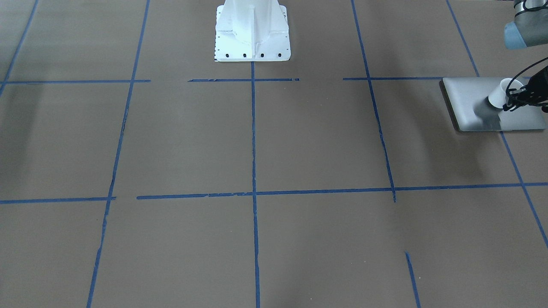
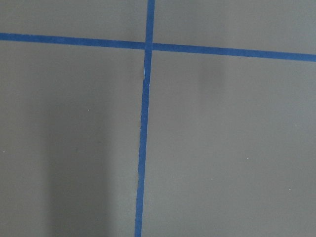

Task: Place cup on laptop
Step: 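Lower the held cup onto the silver laptop and open the left gripper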

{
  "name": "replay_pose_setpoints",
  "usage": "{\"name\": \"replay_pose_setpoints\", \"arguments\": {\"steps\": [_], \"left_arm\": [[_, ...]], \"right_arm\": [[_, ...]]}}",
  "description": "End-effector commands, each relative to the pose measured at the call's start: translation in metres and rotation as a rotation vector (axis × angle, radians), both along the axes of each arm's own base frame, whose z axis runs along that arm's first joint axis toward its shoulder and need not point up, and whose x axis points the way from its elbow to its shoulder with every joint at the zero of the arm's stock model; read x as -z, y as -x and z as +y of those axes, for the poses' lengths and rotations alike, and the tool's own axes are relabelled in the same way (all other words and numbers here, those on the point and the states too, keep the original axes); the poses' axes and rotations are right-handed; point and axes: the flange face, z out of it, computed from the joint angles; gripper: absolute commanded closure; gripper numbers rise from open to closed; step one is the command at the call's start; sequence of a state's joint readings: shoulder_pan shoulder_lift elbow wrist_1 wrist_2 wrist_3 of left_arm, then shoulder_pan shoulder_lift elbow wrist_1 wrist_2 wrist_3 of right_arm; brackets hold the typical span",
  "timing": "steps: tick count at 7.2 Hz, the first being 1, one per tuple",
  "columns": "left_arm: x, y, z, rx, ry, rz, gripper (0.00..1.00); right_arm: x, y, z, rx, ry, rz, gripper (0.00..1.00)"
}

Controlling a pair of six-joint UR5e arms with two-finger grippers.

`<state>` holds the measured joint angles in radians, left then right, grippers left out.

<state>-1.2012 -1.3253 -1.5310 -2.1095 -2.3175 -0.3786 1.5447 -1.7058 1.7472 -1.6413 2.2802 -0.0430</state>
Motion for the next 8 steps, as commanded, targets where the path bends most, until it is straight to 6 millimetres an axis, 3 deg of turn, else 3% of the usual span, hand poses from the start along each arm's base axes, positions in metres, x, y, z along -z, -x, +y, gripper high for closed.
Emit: {"name": "replay_pose_setpoints", "arguments": {"steps": [1,2,3,5,6,7,8], "left_arm": [[0.002,-0.003,-0.003,-0.004,-0.008,0.0,0.25],[0.003,-0.004,-0.005,-0.005,-0.01,0.001,0.0],[0.004,-0.002,-0.004,-0.005,-0.006,0.002,0.0],[0.038,-0.002,-0.01,-0.042,-0.062,0.054,0.0],[0.059,0.02,-0.015,-0.059,-0.071,0.064,0.0],[0.08,0.075,-0.019,-0.026,-0.082,0.039,0.0],[0.089,0.115,-0.012,-0.048,-0.085,0.031,0.0]], "right_arm": [[0.0,0.0,0.0,0.0,0.0,-0.001,0.0],[0.0,0.0,0.0,0.0,0.0,-0.001,0.0],[0.0,0.0,0.0,0.001,-0.001,-0.001,0.0],[0.0,0.0,0.0,0.0,0.0,-0.001,0.0],[0.0,0.0,0.0,0.0,0.0,0.001,0.0],[0.0,0.0,0.0,0.0,0.0,0.001,0.0],[0.0,0.0,0.0,0.0,0.0,-0.001,0.0]]}}
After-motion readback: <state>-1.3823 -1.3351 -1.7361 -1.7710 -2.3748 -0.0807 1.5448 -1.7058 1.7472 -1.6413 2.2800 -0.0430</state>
